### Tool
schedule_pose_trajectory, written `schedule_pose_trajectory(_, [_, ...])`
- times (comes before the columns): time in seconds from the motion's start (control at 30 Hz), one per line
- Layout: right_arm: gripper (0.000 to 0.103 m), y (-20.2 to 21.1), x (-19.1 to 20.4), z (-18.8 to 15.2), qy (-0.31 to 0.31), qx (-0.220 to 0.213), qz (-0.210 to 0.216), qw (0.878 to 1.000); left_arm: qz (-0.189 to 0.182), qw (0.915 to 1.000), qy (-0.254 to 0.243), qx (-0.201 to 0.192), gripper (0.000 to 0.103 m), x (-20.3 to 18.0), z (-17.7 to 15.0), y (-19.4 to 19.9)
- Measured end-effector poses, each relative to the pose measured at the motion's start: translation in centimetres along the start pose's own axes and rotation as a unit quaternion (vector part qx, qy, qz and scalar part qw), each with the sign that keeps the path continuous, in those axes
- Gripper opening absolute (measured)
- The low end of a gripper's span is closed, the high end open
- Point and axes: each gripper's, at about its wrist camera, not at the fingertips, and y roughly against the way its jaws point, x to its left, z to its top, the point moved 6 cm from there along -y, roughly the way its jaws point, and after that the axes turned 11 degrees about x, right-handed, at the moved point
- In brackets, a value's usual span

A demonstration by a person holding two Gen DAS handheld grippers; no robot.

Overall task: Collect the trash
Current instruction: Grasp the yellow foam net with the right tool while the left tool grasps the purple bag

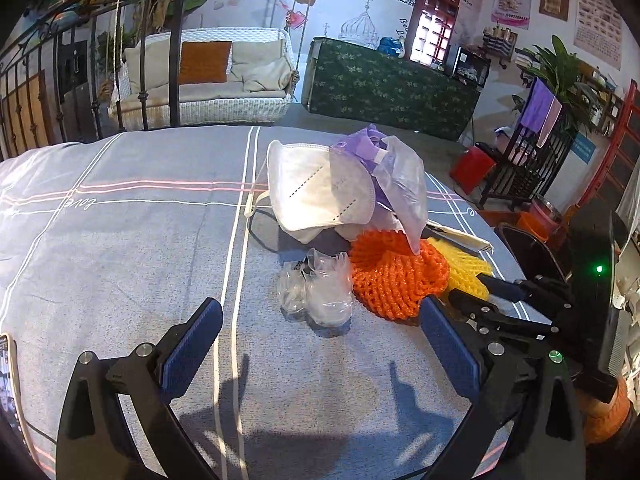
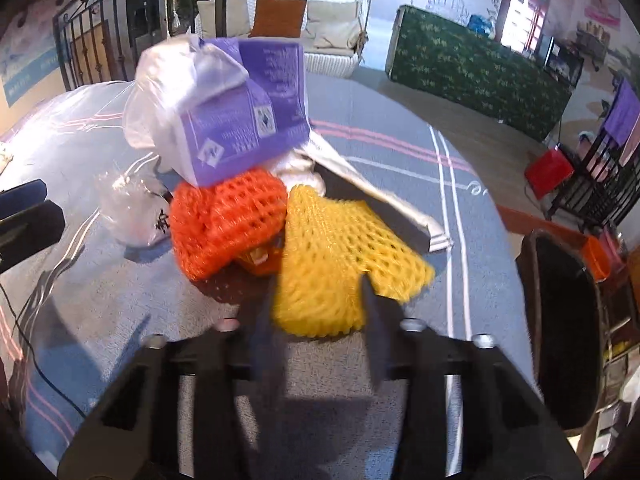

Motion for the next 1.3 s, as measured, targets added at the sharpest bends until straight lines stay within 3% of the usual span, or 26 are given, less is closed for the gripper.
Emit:
schedule_pose_trajectory(0.1, [0.020, 0.5, -0.4, -0.3, -0.016, -0.008, 0.006, 1.000, -0.006, 1.0000, 0.002, 0.002, 0.097, -0.3, -0.1, -0.1])
schedule_pose_trajectory(0.33, [0.019, 2.4, -0.4, -1.3, -0.033, -0.036, 0.023, 0.999, -0.015, 0.9999, -0.001, 0.002, 0.097, -1.1, 0.3, -0.3])
schedule_pose_trajectory(0.73, [0.019, 5.0, -1.4, -2.9, -0.058, -0.052, 0.029, 0.997, -0.021, 0.9991, -0.036, -0.005, 0.091, -4.1, 5.8, -2.2])
schedule_pose_trajectory(0.87, [0.019, 5.1, -1.6, -3.7, -0.071, -0.052, 0.035, 0.996, -0.019, 0.9994, -0.030, 0.007, 0.083, -4.3, 7.4, -3.9])
schedule_pose_trajectory(1.03, [0.019, 5.0, -2.3, -4.6, -0.093, -0.046, 0.045, 0.994, -0.027, 0.9992, -0.023, 0.017, 0.063, -4.6, 8.1, -5.3])
schedule_pose_trajectory(1.1, [0.019, 4.9, -2.4, -4.8, -0.096, -0.046, 0.046, 0.993, -0.025, 0.9992, -0.023, 0.021, 0.042, -4.6, 7.9, -5.5])
schedule_pose_trajectory(1.17, [0.019, 4.9, -2.4, -5.0, -0.099, -0.048, 0.048, 0.993, -0.037, 0.9990, -0.013, 0.022, 0.030, -4.4, 7.8, -5.3])
schedule_pose_trajectory(1.3, [0.019, 4.9, -2.8, -5.1, -0.109, -0.057, 0.054, 0.991, -0.043, 0.9991, -0.007, 0.001, 0.020, -4.7, 7.6, -3.9])
